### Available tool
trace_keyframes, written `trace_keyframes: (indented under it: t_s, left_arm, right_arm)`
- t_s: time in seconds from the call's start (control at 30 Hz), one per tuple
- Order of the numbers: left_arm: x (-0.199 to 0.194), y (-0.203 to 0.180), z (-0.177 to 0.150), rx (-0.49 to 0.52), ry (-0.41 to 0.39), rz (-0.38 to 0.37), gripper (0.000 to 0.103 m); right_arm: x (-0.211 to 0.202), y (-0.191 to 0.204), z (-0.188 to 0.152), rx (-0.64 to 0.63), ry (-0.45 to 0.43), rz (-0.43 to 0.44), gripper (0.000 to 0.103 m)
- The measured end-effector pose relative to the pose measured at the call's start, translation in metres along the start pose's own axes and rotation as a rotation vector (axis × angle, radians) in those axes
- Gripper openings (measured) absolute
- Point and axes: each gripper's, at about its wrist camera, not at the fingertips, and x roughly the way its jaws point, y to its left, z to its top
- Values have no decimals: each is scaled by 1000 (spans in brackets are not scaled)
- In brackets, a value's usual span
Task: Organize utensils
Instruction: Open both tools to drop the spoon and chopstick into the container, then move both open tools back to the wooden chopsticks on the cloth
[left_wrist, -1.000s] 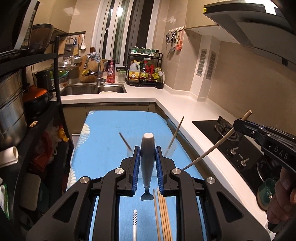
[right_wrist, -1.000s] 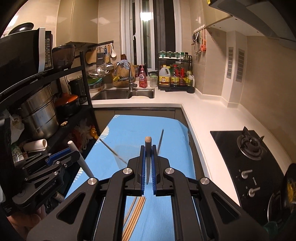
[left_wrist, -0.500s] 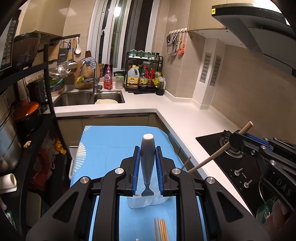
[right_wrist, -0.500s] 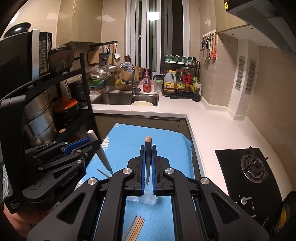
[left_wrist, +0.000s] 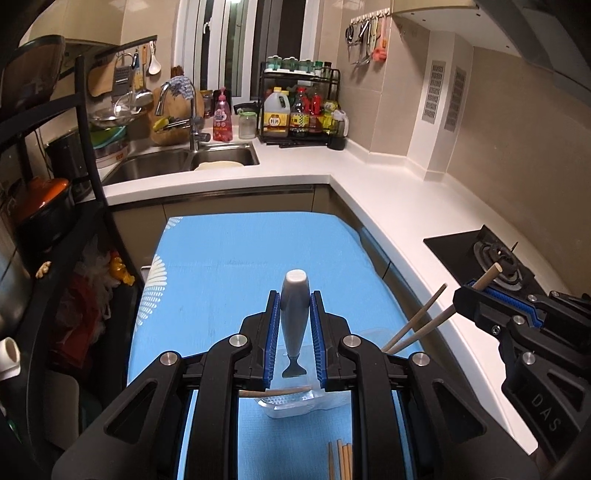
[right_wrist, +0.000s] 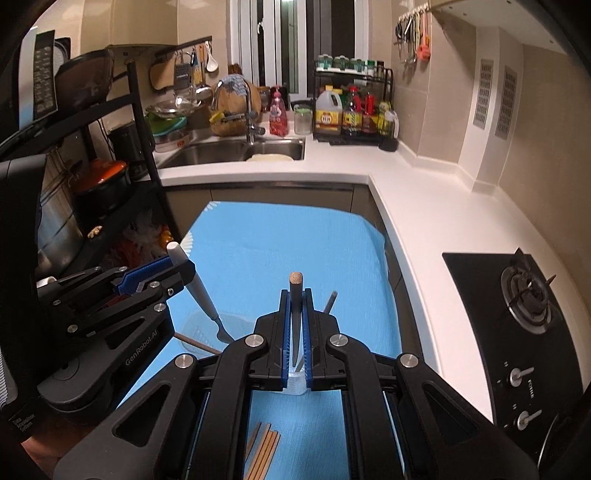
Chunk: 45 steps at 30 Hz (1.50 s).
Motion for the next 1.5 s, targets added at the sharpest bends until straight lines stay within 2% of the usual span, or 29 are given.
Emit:
trace_keyframes:
  t_s: [0.23,0.27,0.3,0.37,0.4,0.47,0.6,0.73,0.93,1.0,1.03,1.1,1.17,1.37,1.43,1.5]
  left_arm:
    - [15,1,-10,-3,21,22,17]
    - [17,0,-11,-4,27,22,17]
    - [18,0,-11,-5,33,22,17]
    - [14,0,-11,-7,25,24,21]
    - [9,0,-10,-5,13,26,28]
    - [-4,-1,-7,-3,-17,32,33]
    - [-35,-3,-12,-9,-75,38,34]
    - [-71,-5,-35,-7,-138,49,33]
    - [-112,-6,-111,-24,-196,27,33]
    - [-120,-6,-145,-22,-206,27,25]
    - [-121,-5,-161,-27,-202,24,23]
    - [-125,-5,-192,-42,-188,14,18]
    - [-126,-6,-222,-38,-174,21,17]
    - [-125,-10,-299,-48,-129,12,15]
    - [-127,-10,-317,-36,-150,27,15]
    - [-124,-7,-334,-53,-128,32,15]
  right_arm:
    - [17,0,-12,22,30,-12,6]
    - [17,0,-12,29,31,-15,10]
    - [17,-1,-12,41,33,-18,25]
    - [11,-3,-12,55,19,-24,38]
    - [8,-3,-12,51,13,-29,38]
    - [-2,-2,-12,44,0,-38,38]
    - [-34,-2,-17,48,-60,-47,38]
    - [-72,-2,-37,57,-131,-62,38]
    - [-111,3,-111,89,-208,-70,39]
    - [-114,4,-142,115,-204,-71,38]
    - [-114,5,-157,128,-197,-60,34]
    - [-114,8,-187,151,-189,-52,15]
    - [-111,13,-216,164,-166,-40,10]
    - [-100,30,-304,198,-129,-29,10]
    - [-93,34,-323,191,-113,-37,10]
    - [-84,37,-336,196,-80,-31,12]
